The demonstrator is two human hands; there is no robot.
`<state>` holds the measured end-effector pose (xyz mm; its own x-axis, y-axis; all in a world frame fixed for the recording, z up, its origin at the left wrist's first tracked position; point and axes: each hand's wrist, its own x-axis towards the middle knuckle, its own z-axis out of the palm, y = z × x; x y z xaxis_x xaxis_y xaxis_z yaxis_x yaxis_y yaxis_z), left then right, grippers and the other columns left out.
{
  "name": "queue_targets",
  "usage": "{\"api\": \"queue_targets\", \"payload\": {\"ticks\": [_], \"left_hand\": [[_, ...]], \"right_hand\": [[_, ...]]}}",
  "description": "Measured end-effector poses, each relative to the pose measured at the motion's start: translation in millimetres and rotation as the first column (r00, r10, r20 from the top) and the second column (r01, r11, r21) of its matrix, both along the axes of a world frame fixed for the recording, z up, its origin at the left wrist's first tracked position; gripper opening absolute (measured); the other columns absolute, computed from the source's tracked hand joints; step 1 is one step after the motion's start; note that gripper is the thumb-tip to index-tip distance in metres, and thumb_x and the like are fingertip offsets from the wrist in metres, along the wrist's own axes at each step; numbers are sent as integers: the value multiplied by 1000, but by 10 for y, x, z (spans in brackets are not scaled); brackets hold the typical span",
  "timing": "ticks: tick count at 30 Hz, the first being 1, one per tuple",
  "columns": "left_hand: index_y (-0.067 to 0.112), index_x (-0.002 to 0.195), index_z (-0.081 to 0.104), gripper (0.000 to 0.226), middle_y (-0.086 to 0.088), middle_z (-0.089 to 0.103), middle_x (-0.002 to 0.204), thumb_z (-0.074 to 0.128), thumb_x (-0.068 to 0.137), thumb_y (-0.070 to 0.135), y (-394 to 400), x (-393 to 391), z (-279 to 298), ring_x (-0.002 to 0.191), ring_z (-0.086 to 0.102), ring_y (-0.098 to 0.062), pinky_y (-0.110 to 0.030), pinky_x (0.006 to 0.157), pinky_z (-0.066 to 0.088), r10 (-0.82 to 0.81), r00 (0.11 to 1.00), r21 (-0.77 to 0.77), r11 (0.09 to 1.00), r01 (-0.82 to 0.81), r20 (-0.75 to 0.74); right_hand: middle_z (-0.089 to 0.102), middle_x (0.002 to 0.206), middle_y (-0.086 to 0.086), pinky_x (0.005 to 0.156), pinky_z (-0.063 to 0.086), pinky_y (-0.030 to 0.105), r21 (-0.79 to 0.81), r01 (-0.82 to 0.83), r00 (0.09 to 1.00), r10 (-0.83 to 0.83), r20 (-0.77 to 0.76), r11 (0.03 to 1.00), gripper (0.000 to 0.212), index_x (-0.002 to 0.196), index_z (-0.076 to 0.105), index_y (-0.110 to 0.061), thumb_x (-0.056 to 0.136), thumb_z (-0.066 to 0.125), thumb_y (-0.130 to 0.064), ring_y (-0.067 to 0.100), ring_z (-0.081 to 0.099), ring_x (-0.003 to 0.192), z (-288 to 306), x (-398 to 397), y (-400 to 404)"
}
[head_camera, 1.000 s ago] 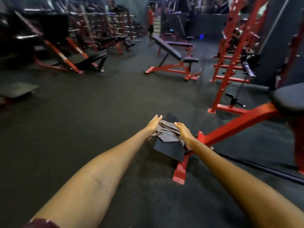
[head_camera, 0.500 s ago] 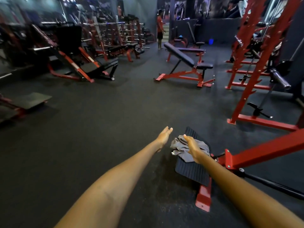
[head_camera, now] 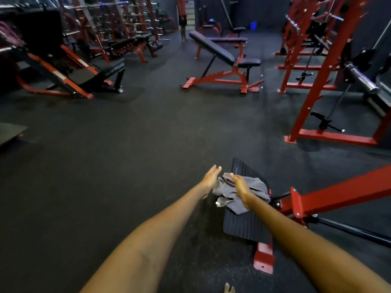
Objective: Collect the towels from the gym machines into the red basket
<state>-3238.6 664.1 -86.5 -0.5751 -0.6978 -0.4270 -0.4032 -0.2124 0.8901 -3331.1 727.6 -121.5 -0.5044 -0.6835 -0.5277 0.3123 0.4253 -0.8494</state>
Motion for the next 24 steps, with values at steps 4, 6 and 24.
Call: {"api": "queue_targets", "payload": {"ticks": [4, 6, 24], "left_hand": [[8, 151, 16, 54, -4, 15, 159, 32, 103, 28, -418, -426, -160, 146, 18, -18, -27, 115, 17, -33, 998, 39, 999, 31, 49], [8, 151, 16, 54, -5, 15, 159, 32, 103, 27, -587, -614, -224, 146, 18, -19, -27, 115, 17, -34, 998, 66, 997, 30, 57], [5, 149, 23, 50, -9, 22, 156, 31, 104, 23, -1798, -1953, -1543, 145, 21, -22, -26, 113, 19, -366, 890, 272, 916, 294, 270]], "right_hand": [[39, 142, 30, 103, 38, 41, 42, 16, 1000, -16, -7, 999, 50, 137, 37, 12, 103, 32, -25, 39, 40, 132, -72, -406, -320], [41, 145, 23, 110, 32, 41, 52, 46, 998, -47, 29, 998, 49, 137, 38, 9, 104, 31, -26, 36, 38, 134, -173, -586, -500], [50, 113, 3, 78, 38, 26, 273, 393, 861, -456, 227, 878, 42, 138, 40, 2, 102, 34, -20, 18, 44, 105, -1308, -1481, -1391]]}}
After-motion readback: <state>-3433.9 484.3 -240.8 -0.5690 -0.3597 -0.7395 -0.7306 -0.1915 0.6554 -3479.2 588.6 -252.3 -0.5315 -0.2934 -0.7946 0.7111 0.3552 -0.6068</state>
